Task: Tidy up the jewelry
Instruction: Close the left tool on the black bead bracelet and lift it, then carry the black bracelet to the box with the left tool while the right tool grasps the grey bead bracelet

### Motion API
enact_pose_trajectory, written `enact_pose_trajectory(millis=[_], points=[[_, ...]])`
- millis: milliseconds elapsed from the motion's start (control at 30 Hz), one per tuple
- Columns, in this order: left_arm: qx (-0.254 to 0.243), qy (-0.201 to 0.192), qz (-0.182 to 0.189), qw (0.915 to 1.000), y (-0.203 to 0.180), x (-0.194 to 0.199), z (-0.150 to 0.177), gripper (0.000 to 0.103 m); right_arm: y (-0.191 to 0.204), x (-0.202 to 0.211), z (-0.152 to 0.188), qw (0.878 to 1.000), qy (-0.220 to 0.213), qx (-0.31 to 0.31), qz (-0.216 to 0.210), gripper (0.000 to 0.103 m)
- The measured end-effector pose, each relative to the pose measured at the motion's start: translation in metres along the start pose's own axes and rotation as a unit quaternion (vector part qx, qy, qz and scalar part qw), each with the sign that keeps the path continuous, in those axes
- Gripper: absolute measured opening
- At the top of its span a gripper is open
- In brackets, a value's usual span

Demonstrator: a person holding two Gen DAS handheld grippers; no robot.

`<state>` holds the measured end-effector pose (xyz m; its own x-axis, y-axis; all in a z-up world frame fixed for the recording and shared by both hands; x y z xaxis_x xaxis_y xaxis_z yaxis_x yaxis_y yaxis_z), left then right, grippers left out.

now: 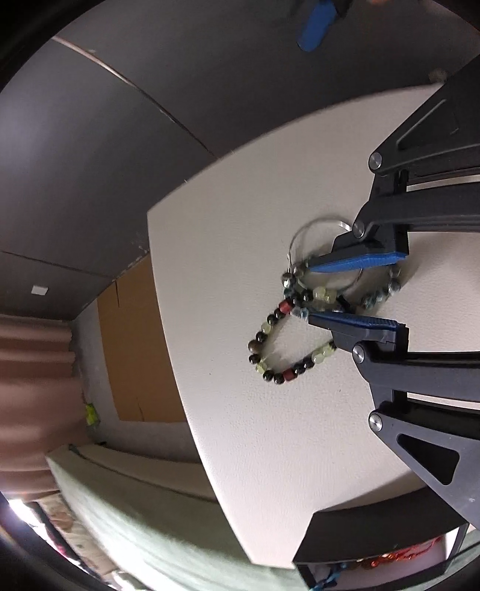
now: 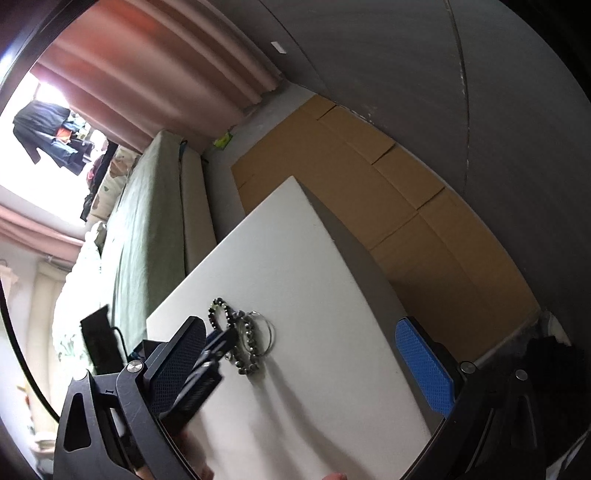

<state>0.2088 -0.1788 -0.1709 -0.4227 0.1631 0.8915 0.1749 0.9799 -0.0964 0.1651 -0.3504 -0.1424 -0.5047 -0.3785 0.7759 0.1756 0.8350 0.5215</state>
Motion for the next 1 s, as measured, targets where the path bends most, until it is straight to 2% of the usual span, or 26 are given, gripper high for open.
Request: enact_pose_trajectory(millis=[67,100,167,433,700,800,867,1000], points=[[-0.013,-0.005,-0.019,0.9997,-0.001,-0.004,0.003,0.022,0.002,-0.002,0.001,1.000,0.004,0.001,-0.001,0.103],[-0.014,-0.004,-0.018,0.9997,0.000,-0.005,0.004,0.014,0.002,-0.004,0.002,1.000,0.006,-0.001,-0.001,0.103],[-0.011,-0.009,-0.016,0.9998,0.003,-0.004,0.009,0.008,0.003,-0.007,0.003,1.000,0.008,-0.007,-0.002,0.103],[0.040,-0.051,0.042,0.9970,0.030,0.042,0.024,0.008,0.022,-0.016,0.007,1.000,0.013,0.006,-0.006,0.103],[0.106,-0.094,0.081,0.9867,0.079,0.081,0.025,0.008,0.047,-0.040,0.026,0.999,0.031,0.039,-0.002,0.102],[0.120,-0.105,0.088,0.9832,0.095,0.094,0.025,0.008,0.059,-0.050,0.033,0.997,0.040,0.058,-0.004,0.093],[0.126,-0.110,0.090,0.9818,0.101,0.100,0.027,0.008,0.067,-0.060,0.038,0.996,0.049,0.072,0.001,0.079],[0.135,-0.120,0.096,0.9789,0.114,0.112,0.029,0.008,0.073,-0.075,0.045,0.995,0.052,0.082,0.020,0.061]])
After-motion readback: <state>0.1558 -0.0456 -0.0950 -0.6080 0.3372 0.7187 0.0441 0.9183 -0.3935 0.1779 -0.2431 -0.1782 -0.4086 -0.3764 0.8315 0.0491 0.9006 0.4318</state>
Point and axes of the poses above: each gripper's, at about its wrist camera, not at the fingertips, and x roughly against the way its jaws point, y to its left, z to its underside, the point moved 3 cm from there along -x, roughly the way its jaws point
